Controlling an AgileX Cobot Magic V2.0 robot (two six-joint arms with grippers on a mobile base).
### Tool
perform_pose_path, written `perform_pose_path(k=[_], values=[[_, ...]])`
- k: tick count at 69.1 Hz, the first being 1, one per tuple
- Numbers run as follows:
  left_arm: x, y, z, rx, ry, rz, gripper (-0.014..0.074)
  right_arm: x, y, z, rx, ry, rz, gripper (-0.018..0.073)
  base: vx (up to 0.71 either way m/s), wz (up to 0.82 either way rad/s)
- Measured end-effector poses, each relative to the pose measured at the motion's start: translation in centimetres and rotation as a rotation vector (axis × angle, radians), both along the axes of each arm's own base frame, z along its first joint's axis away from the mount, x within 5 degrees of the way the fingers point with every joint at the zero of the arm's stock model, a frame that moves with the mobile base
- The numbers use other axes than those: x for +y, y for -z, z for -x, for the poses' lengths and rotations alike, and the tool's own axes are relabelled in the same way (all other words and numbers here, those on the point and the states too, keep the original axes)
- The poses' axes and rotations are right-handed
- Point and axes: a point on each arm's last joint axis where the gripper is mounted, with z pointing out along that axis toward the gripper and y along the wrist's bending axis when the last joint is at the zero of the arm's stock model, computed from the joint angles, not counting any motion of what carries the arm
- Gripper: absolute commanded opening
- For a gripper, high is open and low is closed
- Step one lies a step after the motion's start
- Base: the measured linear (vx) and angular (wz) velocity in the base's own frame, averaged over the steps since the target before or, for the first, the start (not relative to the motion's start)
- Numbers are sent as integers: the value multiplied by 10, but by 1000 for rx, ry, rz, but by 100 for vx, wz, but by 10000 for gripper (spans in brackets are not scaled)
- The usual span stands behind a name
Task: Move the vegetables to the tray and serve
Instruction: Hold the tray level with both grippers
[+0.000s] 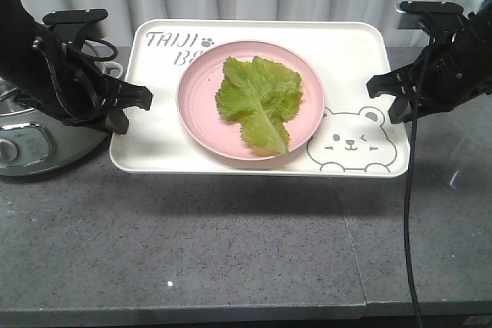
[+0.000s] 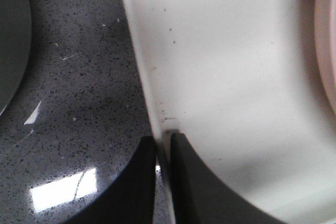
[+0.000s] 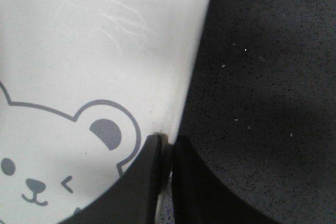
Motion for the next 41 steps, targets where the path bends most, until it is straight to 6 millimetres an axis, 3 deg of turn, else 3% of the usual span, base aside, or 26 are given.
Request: perform_pose_path(k=[41], values=[[0,0,0,1,0,0,-6,0,0,0,0,0,1,-6,0,-1]])
